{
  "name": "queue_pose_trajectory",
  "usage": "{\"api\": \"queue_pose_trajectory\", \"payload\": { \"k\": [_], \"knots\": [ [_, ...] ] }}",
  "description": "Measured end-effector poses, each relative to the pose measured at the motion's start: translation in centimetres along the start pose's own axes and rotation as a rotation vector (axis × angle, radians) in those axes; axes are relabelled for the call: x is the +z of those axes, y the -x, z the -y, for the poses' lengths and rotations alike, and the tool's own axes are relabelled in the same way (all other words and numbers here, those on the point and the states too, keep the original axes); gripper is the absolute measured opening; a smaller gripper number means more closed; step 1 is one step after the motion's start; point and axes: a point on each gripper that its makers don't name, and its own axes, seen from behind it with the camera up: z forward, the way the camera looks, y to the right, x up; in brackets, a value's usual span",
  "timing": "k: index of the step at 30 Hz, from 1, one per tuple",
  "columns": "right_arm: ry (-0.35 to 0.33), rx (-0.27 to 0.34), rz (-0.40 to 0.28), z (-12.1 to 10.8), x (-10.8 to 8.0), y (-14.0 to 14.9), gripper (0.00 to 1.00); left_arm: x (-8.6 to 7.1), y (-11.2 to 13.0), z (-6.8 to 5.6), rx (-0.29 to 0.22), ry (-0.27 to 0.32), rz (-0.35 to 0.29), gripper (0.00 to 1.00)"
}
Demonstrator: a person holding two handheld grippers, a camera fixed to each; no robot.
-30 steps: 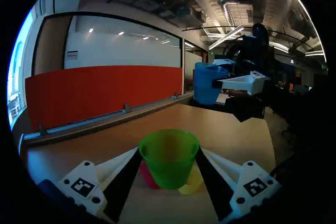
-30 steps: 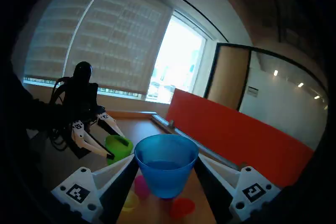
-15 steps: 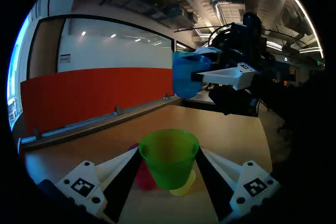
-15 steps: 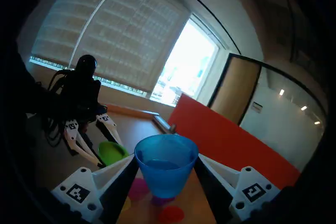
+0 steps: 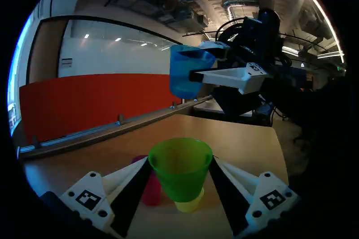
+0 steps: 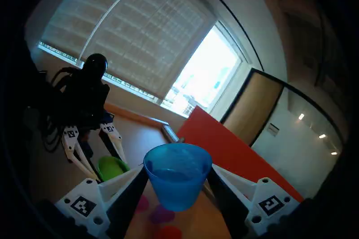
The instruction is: Pour water
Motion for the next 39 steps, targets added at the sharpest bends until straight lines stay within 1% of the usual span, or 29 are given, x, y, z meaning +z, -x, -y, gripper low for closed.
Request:
{"api": "queue_pose_trajectory", "payload": {
  "k": [5, 13, 20, 28, 39],
  "knots": [
    [0.001, -0.036, 0.007, -0.2, 0.5, -0.1, 0.90, 0.2, -0.1, -0.6, 0.009, 0.014, 0.000, 0.87],
    [-0.001, -0.099, 0.010, -0.3, 1.1, -0.5, 0.90, 0.5, -0.1, -1.1, 0.015, 0.025, 0.006, 0.87],
    [0.008, -0.151, 0.011, -0.7, 1.5, -0.9, 0.89, 0.6, -0.4, -1.7, 0.022, 0.039, 0.005, 0.87],
    [0.019, -0.216, 0.018, -1.1, 1.9, -1.3, 0.89, 1.0, -0.5, -2.1, 0.023, 0.050, 0.003, 0.87],
    [0.031, -0.333, 0.035, -1.5, 2.4, -1.4, 0.89, 1.3, -0.5, -2.4, 0.027, 0.057, 0.004, 0.87]
  ]
}}
